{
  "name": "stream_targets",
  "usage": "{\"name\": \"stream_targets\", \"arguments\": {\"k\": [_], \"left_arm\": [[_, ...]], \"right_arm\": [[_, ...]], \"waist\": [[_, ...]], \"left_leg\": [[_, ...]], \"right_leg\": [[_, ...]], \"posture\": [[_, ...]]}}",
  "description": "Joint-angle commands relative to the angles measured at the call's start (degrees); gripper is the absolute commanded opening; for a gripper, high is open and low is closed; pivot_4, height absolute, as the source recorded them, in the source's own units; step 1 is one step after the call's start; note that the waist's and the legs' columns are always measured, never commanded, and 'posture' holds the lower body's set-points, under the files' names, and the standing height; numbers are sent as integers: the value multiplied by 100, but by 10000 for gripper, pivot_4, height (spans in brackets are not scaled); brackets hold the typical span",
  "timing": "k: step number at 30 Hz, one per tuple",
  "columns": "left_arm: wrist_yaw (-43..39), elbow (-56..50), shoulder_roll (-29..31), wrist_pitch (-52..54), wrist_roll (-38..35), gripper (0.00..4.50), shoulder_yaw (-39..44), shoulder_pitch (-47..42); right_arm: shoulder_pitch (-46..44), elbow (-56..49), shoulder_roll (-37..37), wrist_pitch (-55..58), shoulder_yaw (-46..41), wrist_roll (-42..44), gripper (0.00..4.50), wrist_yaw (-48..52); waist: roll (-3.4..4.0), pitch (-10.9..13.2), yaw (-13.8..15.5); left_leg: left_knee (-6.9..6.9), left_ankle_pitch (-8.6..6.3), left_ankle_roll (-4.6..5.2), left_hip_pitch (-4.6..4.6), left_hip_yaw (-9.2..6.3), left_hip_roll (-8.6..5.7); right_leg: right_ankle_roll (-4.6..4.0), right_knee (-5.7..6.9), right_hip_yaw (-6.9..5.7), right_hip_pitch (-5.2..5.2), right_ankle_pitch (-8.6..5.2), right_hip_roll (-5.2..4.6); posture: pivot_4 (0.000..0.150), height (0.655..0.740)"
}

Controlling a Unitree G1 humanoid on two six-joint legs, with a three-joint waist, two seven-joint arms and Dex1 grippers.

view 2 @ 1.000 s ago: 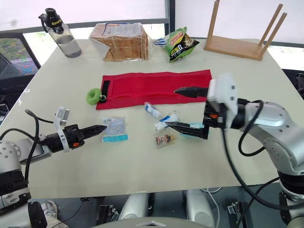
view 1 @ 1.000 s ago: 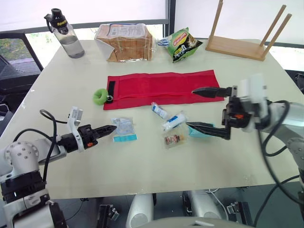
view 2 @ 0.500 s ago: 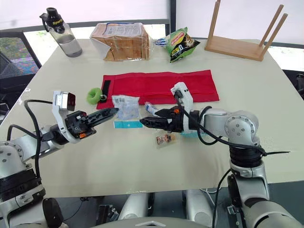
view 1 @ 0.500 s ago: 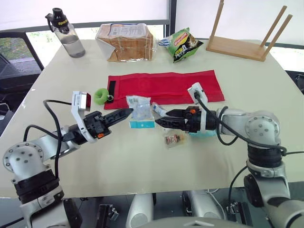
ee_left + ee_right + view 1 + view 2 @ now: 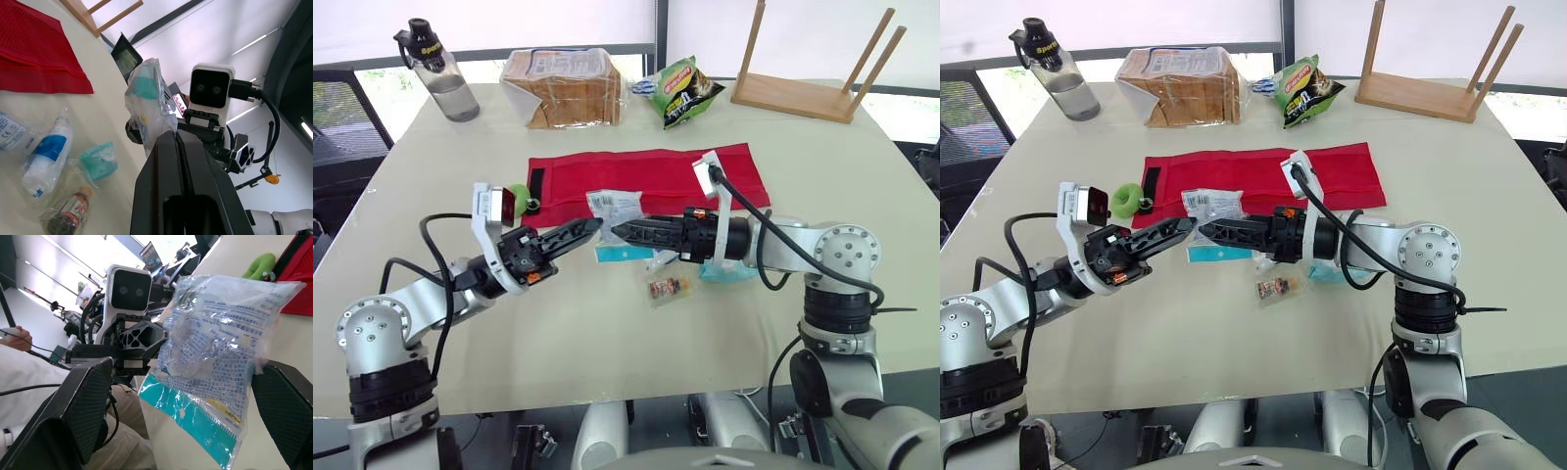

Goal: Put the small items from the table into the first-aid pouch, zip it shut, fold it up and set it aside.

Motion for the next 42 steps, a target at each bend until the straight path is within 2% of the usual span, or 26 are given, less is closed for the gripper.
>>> {"name": "stream_targets", "arguments": {"k": [1, 2, 3, 10, 11, 25, 30, 32, 33, 34, 35, 42], "left_arm": [[-4, -310, 147, -244, -253, 206, -78, 129], [-17, -339, 177, -286, -251, 0, -99, 186], [-31, -363, 209, -331, -248, 0, -122, 235], [-146, -619, 304, -583, 57, 0, -321, 455], [-148, -652, 303, -630, 84, 0, -352, 452], [-250, -893, 314, -998, 624, 0, -609, 293], [-182, -952, 313, -1065, 553, 0, -656, 225], [-173, -975, 324, -1069, 547, 0, -649, 234], [-175, -979, 332, -1074, 547, 0, -646, 242], [-172, -986, 342, -1084, 543, 0, -641, 255], [-166, -989, 352, -1100, 540, 0, -646, 263], [-161, -1033, 379, -1149, 527, 0, -678, 321]], "right_arm": [[15, -39, -43, -125, -3, 426, 45000, -161], [20, -24, -70, -150, -3, 492, 39826, -211], [25, -9, -98, -179, 2, 559, 36727, -261], [99, -21, -377, -396, 169, 993, 1000, -627], [108, -39, -431, -420, 211, 1020, 264, -670], [349, -4, -961, -915, 487, 1450, 264, -1056], [371, -205, -1150, -1025, 644, 1249, 264, -773], [385, -249, -1216, -1054, 699, 1327, 8458, -783], [399, -233, -1232, -1072, 728, 1350, 9429, -868], [433, -198, -1220, -1104, 749, 1476, 16152, -955], [454, -174, -1218, -1128, 763, 1590, 19166, -989], [447, -133, -1296, -1280, 869, 1685, 19166, -1218]], "waist": [[0, 0, -2], [0, 0, -2], [1, 1, -2], [4, 2, -5], [4, 2, -5], [5, 3, -1], [6, 4, -5], [6, 4, -2], [6, 4, -1], [6, 4, -1], [6, 4, -2], [6, 4, -3]], "left_leg": [[0, 0, 0, 0, 1, 0], [-1, 0, 0, -1, 0, 0], [-1, 0, 0, -1, 1, 0], [-5, 0, 0, -1, 3, 0], [-7, 0, 0, -1, 3, 1], [-21, -1, 1, -11, 7, 2], [-24, -1, 1, -11, 7, 3], [-24, -1, 1, -11, 7, 3], [-24, -1, 1, -11, 6, 3], [-24, -1, 1, -10, 7, 3], [-24, -1, 1, -10, 7, 3], [-24, -1, 1, -11, 8, 3]], "right_leg": [[0, -1, 0, 0, 0, 0], [0, -2, 0, 0, 0, 0], [0, -3, 1, 0, 0, 0], [0, -12, 3, -1, -1, 0], [0, -14, 4, 0, -1, 0], [2, -54, 3, 0, 0, 0], [2, -55, 3, 0, 0, 0], [2, -56, 3, 0, 0, 0], [2, -56, 3, 0, 0, 0], [2, -56, 3, 0, 0, 0], [3, -56, 4, 0, 0, 0], [3, -57, 5, 0, 0, 0]], "posture": [[1500, 7400], [1500, 7400], [1500, 7400], [1500, 7400], [1500, 7400], [1500, 7400], [1500, 7400], [1500, 7400], [1500, 7400], [1500, 7400], [1500, 7400], [1500, 7400]]}}
